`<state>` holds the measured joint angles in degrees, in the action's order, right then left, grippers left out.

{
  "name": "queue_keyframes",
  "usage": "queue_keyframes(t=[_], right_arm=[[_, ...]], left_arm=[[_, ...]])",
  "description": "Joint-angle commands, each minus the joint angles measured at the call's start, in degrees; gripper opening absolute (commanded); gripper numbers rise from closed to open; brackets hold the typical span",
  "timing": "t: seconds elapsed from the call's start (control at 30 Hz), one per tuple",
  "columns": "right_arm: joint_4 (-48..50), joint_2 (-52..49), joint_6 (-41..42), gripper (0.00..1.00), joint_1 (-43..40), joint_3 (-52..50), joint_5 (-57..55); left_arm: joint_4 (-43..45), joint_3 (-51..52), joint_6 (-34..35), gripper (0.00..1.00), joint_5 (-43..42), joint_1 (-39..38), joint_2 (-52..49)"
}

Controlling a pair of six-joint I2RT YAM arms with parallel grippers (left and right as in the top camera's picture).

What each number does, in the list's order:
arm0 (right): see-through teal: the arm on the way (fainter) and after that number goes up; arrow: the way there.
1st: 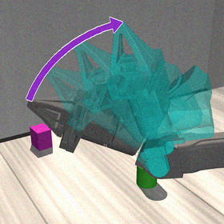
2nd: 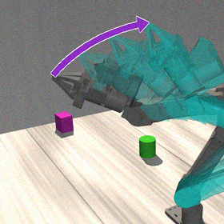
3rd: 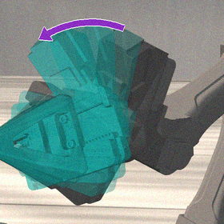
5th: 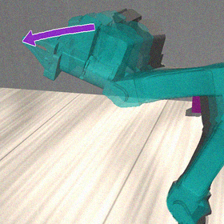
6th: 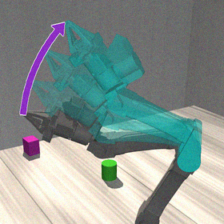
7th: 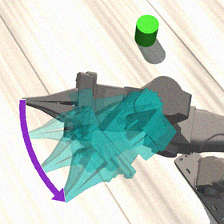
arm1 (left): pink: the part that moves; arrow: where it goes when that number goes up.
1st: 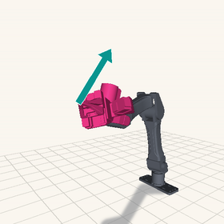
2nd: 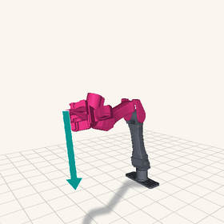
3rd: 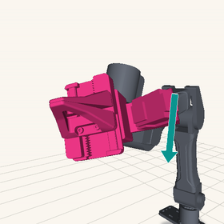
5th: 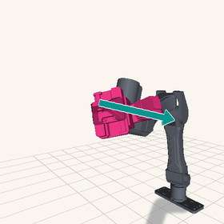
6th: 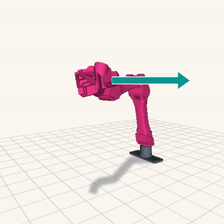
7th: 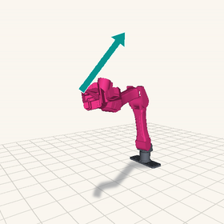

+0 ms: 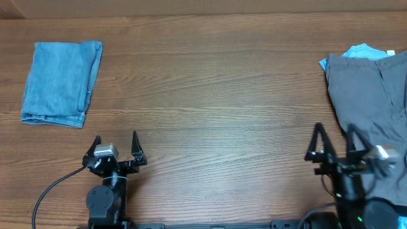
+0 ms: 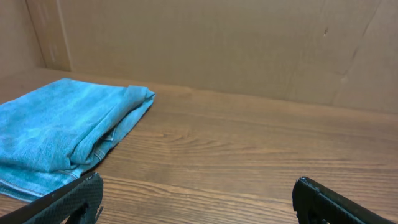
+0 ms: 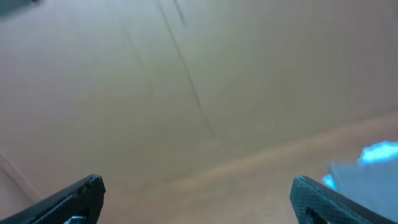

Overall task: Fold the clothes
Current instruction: 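Reach the right gripper to the grey shorts on the right pile and grasp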

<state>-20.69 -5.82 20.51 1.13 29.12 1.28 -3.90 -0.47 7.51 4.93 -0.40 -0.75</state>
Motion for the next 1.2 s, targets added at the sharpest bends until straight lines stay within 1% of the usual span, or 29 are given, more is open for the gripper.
queue_keyframes(t=[0.0, 0.1, 0.23, 0.3, 0.37, 0.43, 0.53, 0.63, 0.73, 0.9, 1.0, 1.03, 1.1, 1.17], right_arm=[[-9.55, -9.01, 0.76, 1.0, -0.35, 15.28, -0.07], [-18.8, -18.53, 0.72, 1.0, -0.35, 27.58, 2.58], [-30.97, -30.34, 0.02, 1.0, -0.35, 40.92, 5.05], [-40.26, -39.26, -3.13, 1.0, -0.35, 50.23, 5.03], [-46.88, -46.62, -4.74, 1.0, -0.35, 57.68, 4.98], [-52.15, -53.72, -5.81, 1.0, -0.35, 64.7, 4.96], [-56.5, -62.66, -5.75, 1.0, -0.35, 72.5, 4.81], [-55.71, -68.41, -5.81, 1.0, -0.35, 74.4, 3.72], [-56.98, -73.96, -5.79, 1.0, -0.35, 74.36, -3.54], [-57.7, -78.36, -5.77, 1.0, -0.35, 74.36, -12.26], [-55.65, -79.25, -5.77, 1.0, -0.52, 74.36, -13.29], [-54.86, -79.49, -5.95, 0.98, -0.57, 74.36, -13.27], [-52.78, -79.95, -7.52, 0.91, -0.55, 74.36, -13.29], [-51.65, -80.78, -9.14, 0.88, -0.57, 74.36, -13.38]], left_arm=[[0.02, 0.2, -0.22, 1.0, -0.5, -0.33, 0.48], [0.02, 0.2, -0.22, 1.0, -0.5, -0.33, 0.48], [0.02, 0.2, -0.22, 1.0, -0.5, -0.33, 0.48], [0.02, 0.2, -0.22, 1.0, -0.5, -0.33, 0.48], [0.02, 0.2, -0.22, 1.0, -0.5, -0.33, 0.48], [0.02, 0.2, -0.22, 1.0, -0.5, -0.33, 0.48], [0.02, 0.2, -0.22, 1.0, -0.5, -0.33, 0.48], [0.02, 0.2, -0.22, 1.0, -0.5, -0.33, 0.48], [0.02, 0.2, -0.22, 1.0, -0.5, -0.33, 0.48], [0.02, 0.2, -0.22, 1.0, -0.5, -0.33, 0.48], [0.02, 0.2, -0.22, 1.0, -0.5, -0.33, 0.48], [0.02, 0.2, -0.22, 1.0, -0.5, -0.33, 0.48], [0.02, 0.2, -0.22, 1.0, -0.5, -0.33, 0.48], [0.02, 0.2, -0.22, 1.0, -0.5, -0.33, 0.48]])
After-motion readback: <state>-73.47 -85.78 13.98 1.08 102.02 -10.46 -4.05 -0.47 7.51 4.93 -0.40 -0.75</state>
